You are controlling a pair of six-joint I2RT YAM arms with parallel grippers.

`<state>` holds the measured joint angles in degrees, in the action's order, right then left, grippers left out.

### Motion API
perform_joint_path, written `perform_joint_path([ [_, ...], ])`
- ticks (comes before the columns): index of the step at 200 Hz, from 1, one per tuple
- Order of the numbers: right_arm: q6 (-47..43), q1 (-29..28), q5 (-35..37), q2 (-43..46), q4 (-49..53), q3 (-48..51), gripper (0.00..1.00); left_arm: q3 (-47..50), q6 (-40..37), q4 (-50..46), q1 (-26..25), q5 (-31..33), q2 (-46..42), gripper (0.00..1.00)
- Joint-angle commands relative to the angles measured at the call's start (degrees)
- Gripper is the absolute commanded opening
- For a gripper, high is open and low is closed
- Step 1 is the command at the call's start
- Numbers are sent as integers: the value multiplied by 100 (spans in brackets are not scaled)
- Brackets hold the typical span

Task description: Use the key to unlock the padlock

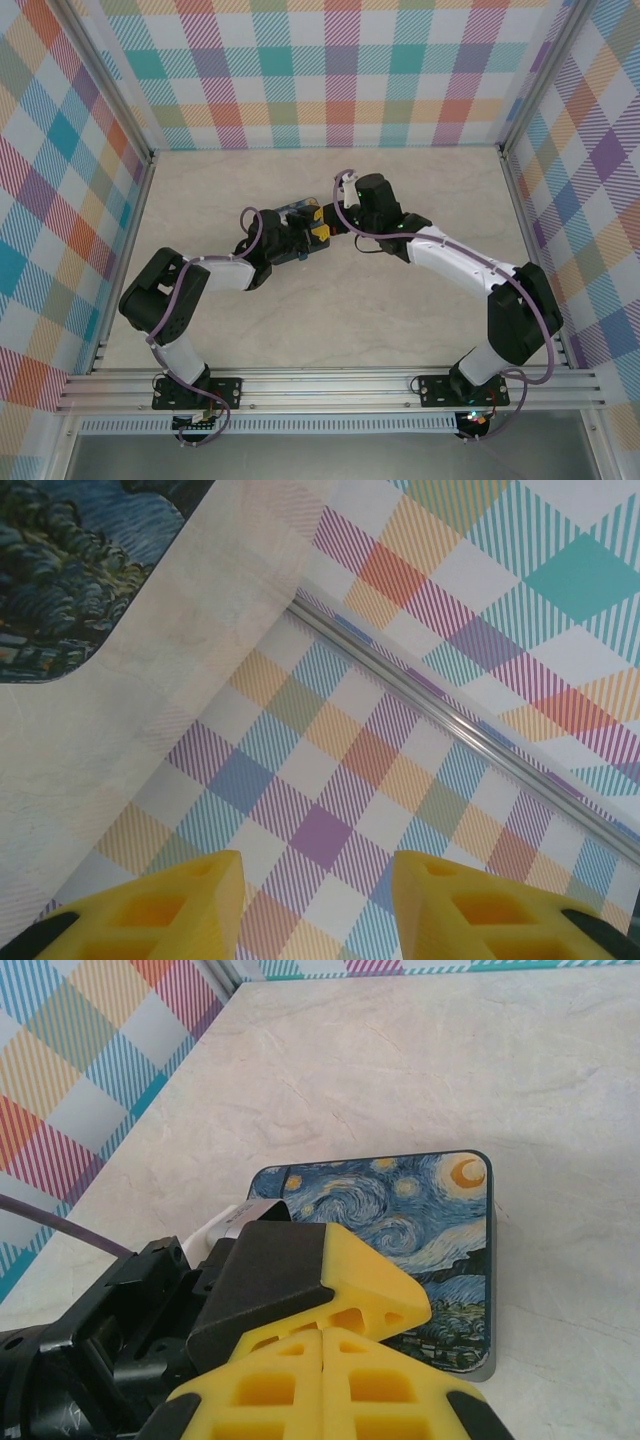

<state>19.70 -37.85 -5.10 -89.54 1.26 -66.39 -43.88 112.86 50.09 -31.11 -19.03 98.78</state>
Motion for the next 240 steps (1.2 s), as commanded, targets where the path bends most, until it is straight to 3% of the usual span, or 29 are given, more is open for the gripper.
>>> perform_joint_path([
  [1, 66, -11, -160, -99, -140, -109, 0, 32, 956, 429, -52, -57, -81, 41],
  [240, 325, -4, 163, 326, -155, 505, 0, 190, 944, 470, -59, 102, -40, 2],
])
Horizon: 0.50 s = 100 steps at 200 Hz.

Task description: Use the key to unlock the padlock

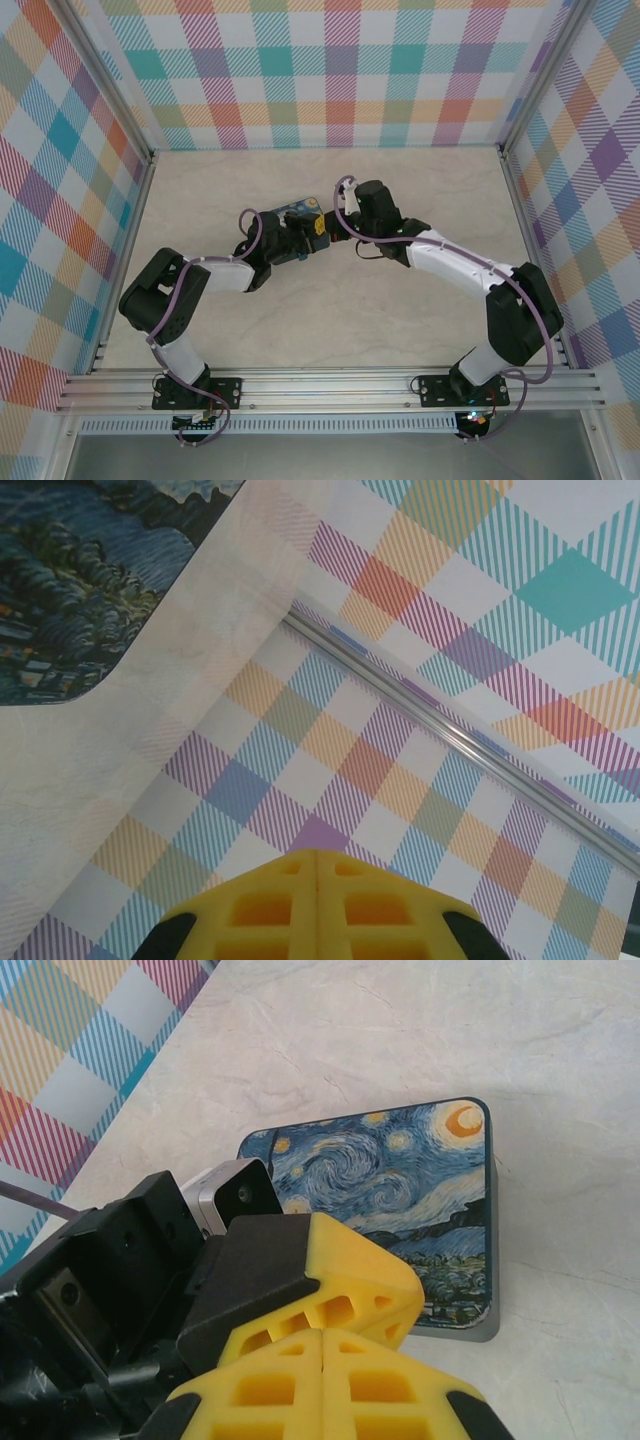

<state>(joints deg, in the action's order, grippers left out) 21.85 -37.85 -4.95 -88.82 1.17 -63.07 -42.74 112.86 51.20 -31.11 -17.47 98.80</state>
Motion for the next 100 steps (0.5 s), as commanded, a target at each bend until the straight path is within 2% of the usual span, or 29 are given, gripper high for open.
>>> perform_joint_path([
  [1, 114, 1, 151, 261, -154, 173, 0, 75, 942, 353, -60, -54, -40, 2],
  [35, 240, 131, -97, 469, -290, 414, 0, 49, 453, 31, -62, 53, -178, 0],
  [47, 266, 225, -401, 516, -286, 452, 0, -11, 18, -165, -62, 144, -283, 0],
  [57, 312, 320, -614, 615, -331, 544, 0, -113, -634, -328, -46, 200, -370, 0],
  [79, 589, 746, -1634, 924, -1042, 1031, 26, -521, -2348, -1128, -48, 177, -603, 0],
  [100, 1128, 1283, -2925, 986, -1674, 1285, 42, -1042, -4199, -2253, -78, 181, -942, 0],
])
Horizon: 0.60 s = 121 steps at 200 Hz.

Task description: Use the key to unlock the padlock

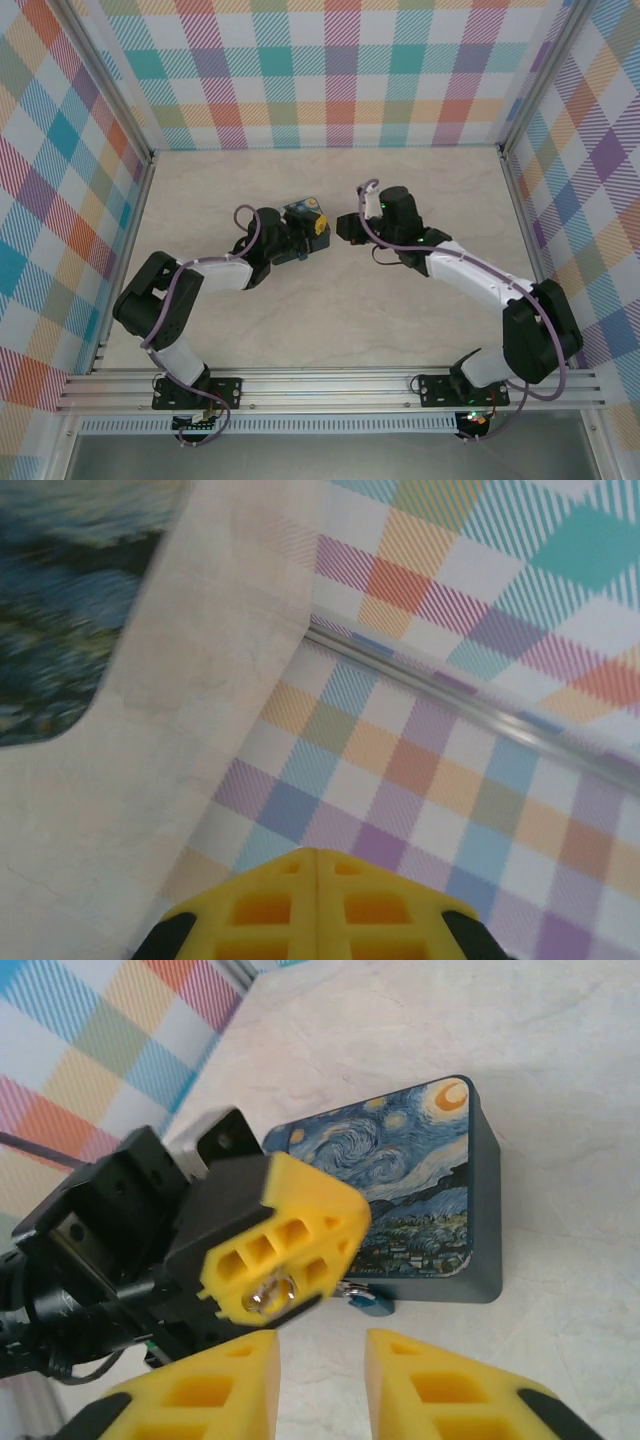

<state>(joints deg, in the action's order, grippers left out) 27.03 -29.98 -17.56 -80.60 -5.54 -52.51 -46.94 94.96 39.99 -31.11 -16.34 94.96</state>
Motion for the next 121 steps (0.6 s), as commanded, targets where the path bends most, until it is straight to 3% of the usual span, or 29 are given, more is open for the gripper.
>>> perform_joint_path([
  [1, 632, 517, -1716, 166, -1033, 240, 42, -645, -2502, -1194, -83, 68, -566, 0],
  [29, 801, 747, -2639, 226, -1675, 439, 60, -1252, -4678, -2291, -240, 86, -970, 0],
  [49, 714, 748, -2838, 324, -2202, 621, 69, -1357, -5514, -2275, -312, -69, -1142, 0],
  [82, 1021, 756, -2736, 454, -3831, 1027, 75, -1344, -6122, -1825, -433, -212, -1349, 0],
  [121, 1819, 755, -3112, 86, -5635, 990, 78, -1414, -6019, -1111, -574, -416, -1357, 0],
])
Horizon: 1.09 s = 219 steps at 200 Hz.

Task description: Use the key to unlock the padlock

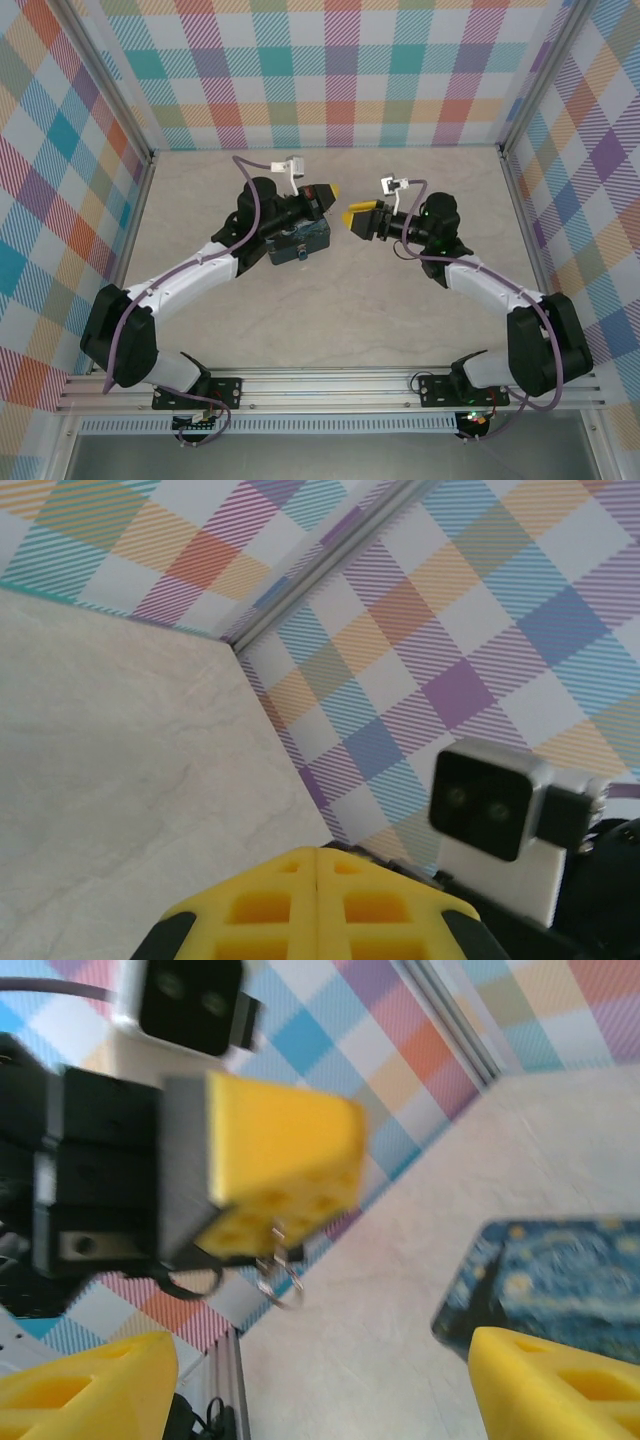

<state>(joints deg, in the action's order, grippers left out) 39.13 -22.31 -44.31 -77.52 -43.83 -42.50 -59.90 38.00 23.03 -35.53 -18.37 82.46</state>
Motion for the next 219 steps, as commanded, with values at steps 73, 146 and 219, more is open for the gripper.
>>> perform_joint_path([
  [73, 1442, -98, -530, -1040, -2770, -324, 60, -140, -13, 878, -226, -123, -59, 0],
  [146, 1415, -260, -533, -1099, -2544, -417, 40, -105, 52, 954, -226, 35, 36, 0],
  [219, 960, -275, -419, -843, -1862, -384, 1, -153, -163, 650, -218, 171, -68, 0],
])
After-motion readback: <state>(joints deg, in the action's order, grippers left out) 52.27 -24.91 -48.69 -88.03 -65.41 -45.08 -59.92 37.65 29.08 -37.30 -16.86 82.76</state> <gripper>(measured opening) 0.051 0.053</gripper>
